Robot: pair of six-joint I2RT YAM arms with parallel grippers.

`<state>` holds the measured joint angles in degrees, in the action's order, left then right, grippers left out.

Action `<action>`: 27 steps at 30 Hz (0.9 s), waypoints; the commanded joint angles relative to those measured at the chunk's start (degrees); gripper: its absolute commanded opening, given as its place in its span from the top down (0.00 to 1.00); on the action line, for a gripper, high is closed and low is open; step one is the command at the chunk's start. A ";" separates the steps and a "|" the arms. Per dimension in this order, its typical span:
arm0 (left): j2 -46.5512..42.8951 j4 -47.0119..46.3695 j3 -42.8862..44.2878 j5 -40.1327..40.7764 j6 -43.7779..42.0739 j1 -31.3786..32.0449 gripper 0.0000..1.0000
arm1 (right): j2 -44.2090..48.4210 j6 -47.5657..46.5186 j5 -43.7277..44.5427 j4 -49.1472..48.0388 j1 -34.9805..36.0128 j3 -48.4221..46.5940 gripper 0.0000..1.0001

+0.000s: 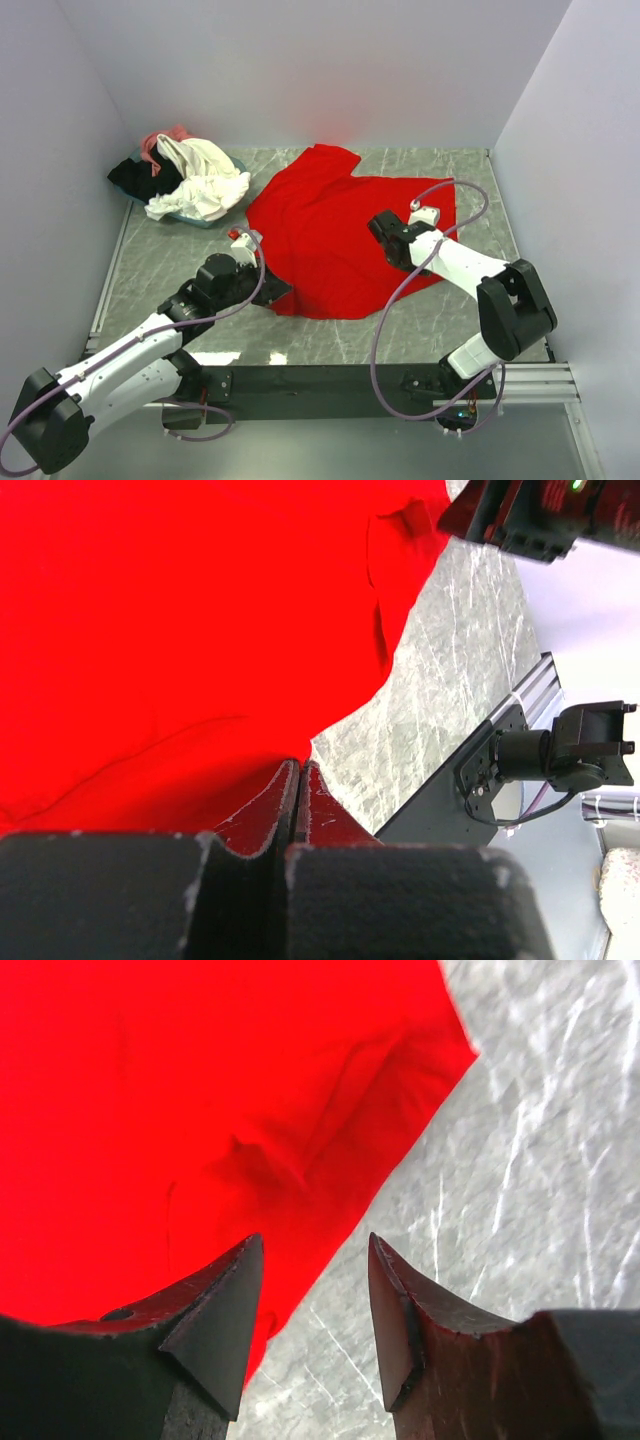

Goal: Fold and stack the t-shirts
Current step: Fold the tshirt

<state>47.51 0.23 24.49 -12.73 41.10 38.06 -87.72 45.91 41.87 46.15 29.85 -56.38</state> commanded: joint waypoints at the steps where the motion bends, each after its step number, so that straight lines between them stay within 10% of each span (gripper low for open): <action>1: -0.66 -1.99 0.29 -0.10 -1.11 -0.27 0.99 | 1.86 -0.30 -2.49 -4.31 -0.05 2.85 0.46; 27: -1.01 -1.11 0.03 0.95 -0.94 -0.10 0.99 | -4.65 -7.24 -10.58 -13.10 -8.66 0.40 0.45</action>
<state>47.46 0.27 24.49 -12.16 41.10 38.06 -91.15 39.62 30.52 33.89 21.80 -53.49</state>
